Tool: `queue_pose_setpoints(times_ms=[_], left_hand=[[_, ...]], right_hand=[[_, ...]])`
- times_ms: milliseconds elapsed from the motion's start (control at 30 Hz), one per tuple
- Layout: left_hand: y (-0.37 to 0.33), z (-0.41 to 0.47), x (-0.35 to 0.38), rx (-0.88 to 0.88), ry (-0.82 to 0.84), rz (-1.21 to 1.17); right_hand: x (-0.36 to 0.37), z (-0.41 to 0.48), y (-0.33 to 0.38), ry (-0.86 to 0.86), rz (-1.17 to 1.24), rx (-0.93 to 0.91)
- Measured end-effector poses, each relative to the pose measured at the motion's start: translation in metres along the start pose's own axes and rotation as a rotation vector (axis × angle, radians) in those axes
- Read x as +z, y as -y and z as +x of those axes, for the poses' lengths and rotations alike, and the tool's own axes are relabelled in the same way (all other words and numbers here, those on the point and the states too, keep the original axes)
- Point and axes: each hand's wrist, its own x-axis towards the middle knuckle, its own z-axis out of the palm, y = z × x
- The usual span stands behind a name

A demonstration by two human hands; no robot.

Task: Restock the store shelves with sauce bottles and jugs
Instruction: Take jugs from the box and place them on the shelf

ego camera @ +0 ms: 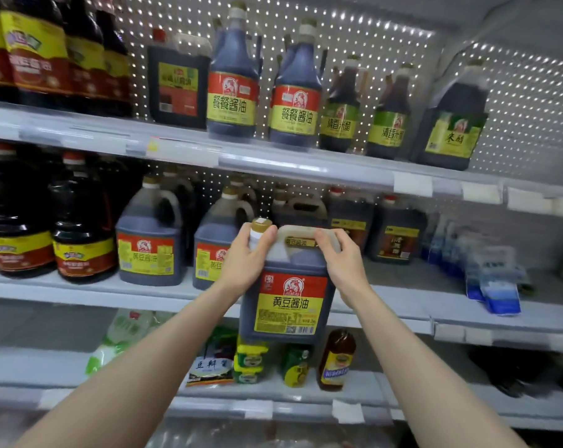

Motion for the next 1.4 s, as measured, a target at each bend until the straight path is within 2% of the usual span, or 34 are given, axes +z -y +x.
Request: queue_pose_setpoints(times_ms=[267,533,1167,1400], left_hand=[[0.016,0.053,0.055,-0.029,-0.044,0.005],[0.040,0.098,0.073,-0.056,-0.086,0.030],[0.074,0.122,0.071,-0.051,-0.108,0.023],[0.088,0.102,0.075,-0.088,-0.063,-0.123]], right_hand=[[-0.030,0.067,-0.043,0.038,0.060,-0.004],[-0.027,0.116,-0.071,0.013,0.111,0.089],[-0.004,0.134,-0.096,-0.047,0.132,0.089],[-0.001,0.124,-0.106,-0.036,0.138,0.105]])
